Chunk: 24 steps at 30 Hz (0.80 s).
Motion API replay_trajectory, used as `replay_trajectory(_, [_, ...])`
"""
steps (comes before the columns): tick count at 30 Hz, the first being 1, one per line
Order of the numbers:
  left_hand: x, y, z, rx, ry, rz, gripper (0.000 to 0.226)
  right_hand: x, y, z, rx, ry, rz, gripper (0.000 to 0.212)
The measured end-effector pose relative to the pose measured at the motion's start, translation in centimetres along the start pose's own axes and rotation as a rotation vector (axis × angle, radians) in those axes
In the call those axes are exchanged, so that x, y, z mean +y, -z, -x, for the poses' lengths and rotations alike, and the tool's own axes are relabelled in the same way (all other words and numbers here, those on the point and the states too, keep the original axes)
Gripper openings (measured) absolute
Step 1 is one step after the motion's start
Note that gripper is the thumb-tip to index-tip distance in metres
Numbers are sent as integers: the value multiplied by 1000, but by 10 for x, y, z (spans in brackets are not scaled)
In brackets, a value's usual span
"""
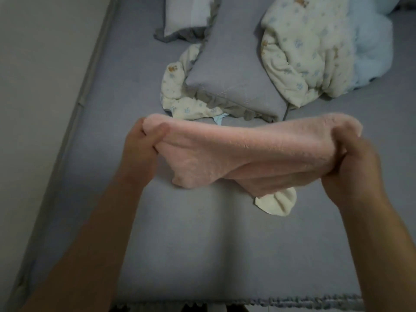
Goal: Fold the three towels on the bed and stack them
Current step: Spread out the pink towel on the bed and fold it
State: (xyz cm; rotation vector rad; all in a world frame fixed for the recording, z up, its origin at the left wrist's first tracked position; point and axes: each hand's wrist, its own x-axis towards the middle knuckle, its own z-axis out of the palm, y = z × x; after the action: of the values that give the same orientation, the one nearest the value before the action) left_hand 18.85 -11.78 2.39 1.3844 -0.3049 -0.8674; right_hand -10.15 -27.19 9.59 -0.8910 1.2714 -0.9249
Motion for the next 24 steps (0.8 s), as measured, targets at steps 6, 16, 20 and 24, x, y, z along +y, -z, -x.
replay_trajectory(6, [111, 61, 16, 156, -326, 97, 47, -62, -77, 46, -406, 285, -194, 23])
replay_trajectory(16, [-30, 176, 89, 416, 189, -394, 27, 125, -59, 58, -269, -439, 397, 22])
replay_trajectory(20, [-130, 218, 142, 484, 516, -568, 35, 220, -11, 78, -379, -675, 868, 21])
replay_trajectory(24, [-196, 232, 175, 396, 769, -854, 33, 254, 8, 85, -617, -846, 1090, 16])
